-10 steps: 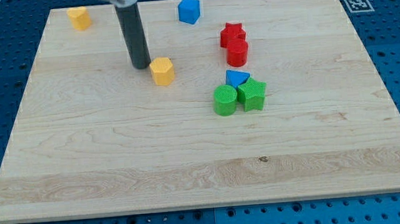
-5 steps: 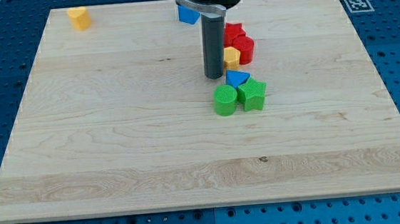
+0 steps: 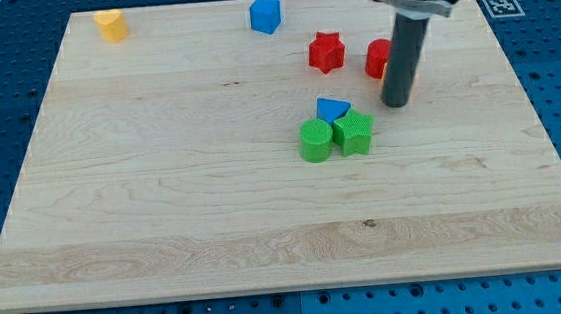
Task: Push the yellow hexagon to the top right
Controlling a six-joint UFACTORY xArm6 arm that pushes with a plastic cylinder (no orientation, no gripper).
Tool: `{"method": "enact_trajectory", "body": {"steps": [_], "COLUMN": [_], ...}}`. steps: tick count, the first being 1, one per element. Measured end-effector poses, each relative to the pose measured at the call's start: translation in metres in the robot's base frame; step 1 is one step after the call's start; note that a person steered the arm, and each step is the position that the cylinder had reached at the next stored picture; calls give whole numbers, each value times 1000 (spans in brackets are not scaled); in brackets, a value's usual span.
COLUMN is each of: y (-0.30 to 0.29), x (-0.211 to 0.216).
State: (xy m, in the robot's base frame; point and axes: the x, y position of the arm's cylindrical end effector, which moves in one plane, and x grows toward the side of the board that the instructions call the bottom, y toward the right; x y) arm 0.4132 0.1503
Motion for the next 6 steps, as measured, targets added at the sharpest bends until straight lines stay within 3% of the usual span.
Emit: {"method": "enact_trajectory", "body": {"steps": [2, 3, 4, 5, 6], "y": [35, 44, 57, 30, -9], "x": [-21, -51, -22, -12, -29]}}
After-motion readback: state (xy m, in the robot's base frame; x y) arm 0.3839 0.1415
